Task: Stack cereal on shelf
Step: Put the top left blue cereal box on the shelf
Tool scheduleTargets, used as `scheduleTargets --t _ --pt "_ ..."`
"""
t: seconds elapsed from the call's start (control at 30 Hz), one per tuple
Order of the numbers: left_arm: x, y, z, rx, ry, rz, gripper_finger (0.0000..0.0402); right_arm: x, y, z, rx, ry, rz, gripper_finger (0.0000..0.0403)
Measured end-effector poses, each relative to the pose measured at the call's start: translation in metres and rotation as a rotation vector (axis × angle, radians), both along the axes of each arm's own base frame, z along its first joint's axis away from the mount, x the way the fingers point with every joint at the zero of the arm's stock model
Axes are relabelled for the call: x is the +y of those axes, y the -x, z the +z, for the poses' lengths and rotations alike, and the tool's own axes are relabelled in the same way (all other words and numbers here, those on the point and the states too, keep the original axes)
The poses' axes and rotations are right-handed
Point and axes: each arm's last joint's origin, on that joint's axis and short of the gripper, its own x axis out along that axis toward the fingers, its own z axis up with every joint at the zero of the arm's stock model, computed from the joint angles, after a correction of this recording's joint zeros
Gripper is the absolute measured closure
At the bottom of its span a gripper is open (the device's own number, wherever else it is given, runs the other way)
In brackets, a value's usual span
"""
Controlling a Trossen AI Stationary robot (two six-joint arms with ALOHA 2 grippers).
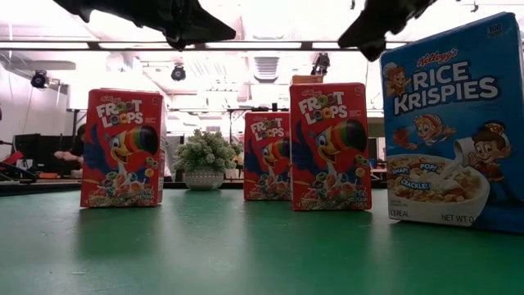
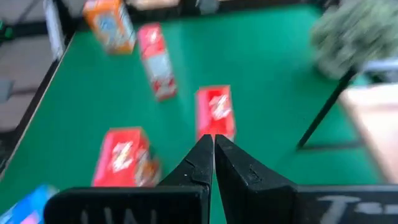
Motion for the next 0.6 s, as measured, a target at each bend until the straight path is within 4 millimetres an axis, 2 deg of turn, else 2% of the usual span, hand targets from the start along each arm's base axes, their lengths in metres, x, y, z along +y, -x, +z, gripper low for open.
scheduleTargets --t 0.3,0.6 --pt "0.000 -0.002 -0.003 0.014 0.002 0.001 0.0402 0.019 0.015 0.007 0.319 -0.178 -0.068 0.0394" --pt "0.000 -0.002 -0.003 0.014 0.002 0.001 0.0402 0.054 0.029 -0.010 0.488 -0.246 -0.032 0.0394"
